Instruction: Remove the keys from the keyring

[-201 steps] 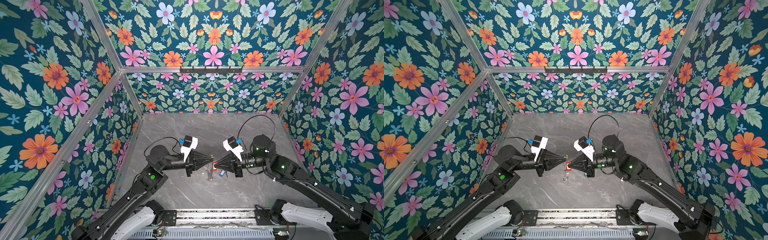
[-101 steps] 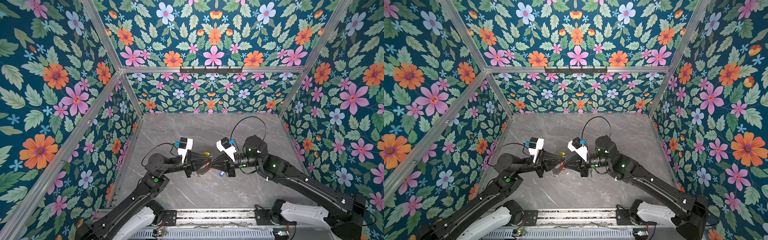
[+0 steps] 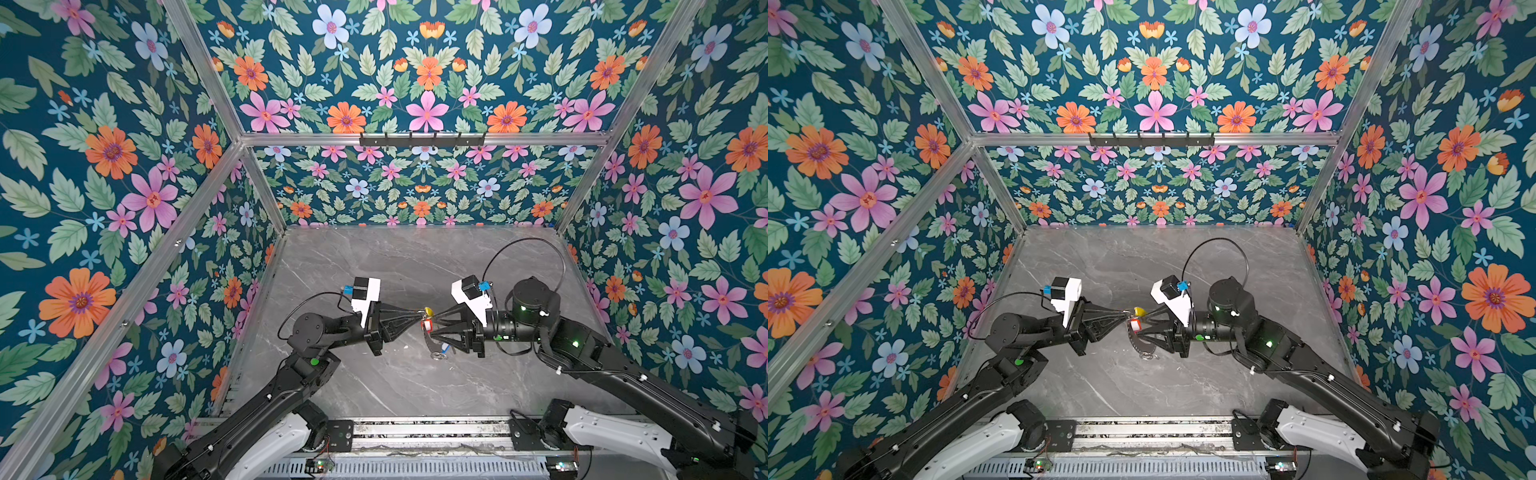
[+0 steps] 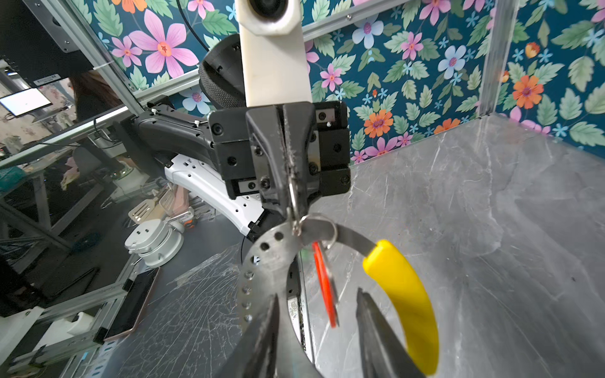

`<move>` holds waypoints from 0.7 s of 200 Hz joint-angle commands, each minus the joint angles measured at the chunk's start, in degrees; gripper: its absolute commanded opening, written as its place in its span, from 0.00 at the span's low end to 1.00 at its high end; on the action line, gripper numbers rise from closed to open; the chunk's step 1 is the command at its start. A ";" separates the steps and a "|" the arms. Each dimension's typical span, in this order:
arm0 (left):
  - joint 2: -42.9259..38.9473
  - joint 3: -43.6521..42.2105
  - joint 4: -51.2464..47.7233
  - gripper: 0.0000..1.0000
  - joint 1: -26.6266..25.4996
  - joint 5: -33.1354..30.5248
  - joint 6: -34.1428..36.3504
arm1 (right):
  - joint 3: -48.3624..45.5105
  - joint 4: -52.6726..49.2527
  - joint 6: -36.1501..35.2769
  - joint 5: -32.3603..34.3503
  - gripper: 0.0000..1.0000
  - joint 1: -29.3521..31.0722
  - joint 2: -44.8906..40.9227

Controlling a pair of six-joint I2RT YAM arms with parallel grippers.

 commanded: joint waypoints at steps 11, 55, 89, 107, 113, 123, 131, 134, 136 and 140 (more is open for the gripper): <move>-0.47 -0.99 4.77 0.00 0.01 -2.42 1.72 | -1.58 4.08 0.67 5.75 0.45 0.08 -3.13; 0.05 -2.73 8.83 0.00 0.02 -3.84 1.29 | -3.75 18.93 7.09 9.16 0.50 0.10 -2.63; 0.87 -3.26 10.21 0.00 0.03 -4.32 1.02 | -2.34 22.66 10.70 8.41 0.51 0.29 1.35; 1.27 -3.28 10.58 0.00 0.05 -4.36 1.02 | -2.76 24.43 12.07 8.98 0.50 0.30 2.33; 1.29 -3.27 10.58 0.00 0.05 -4.32 1.11 | -2.74 24.46 12.31 8.77 0.50 0.30 2.55; 1.29 -3.35 10.67 0.00 0.07 -4.30 1.11 | -2.78 24.54 12.77 7.99 0.49 0.30 2.78; 1.21 -3.44 10.60 0.00 0.08 -4.30 1.19 | -2.69 24.39 12.99 7.45 0.49 0.30 2.93; 1.20 -3.44 10.58 0.00 0.06 -4.32 1.19 | -2.62 24.23 13.04 7.34 0.49 0.30 2.93; 1.16 -3.51 10.58 0.00 0.07 -4.32 1.19 | -2.58 24.10 13.11 7.30 0.48 0.30 2.98; 1.11 -3.57 10.51 0.00 0.03 -4.32 1.27 | -2.60 24.00 13.16 7.12 0.48 0.30 3.09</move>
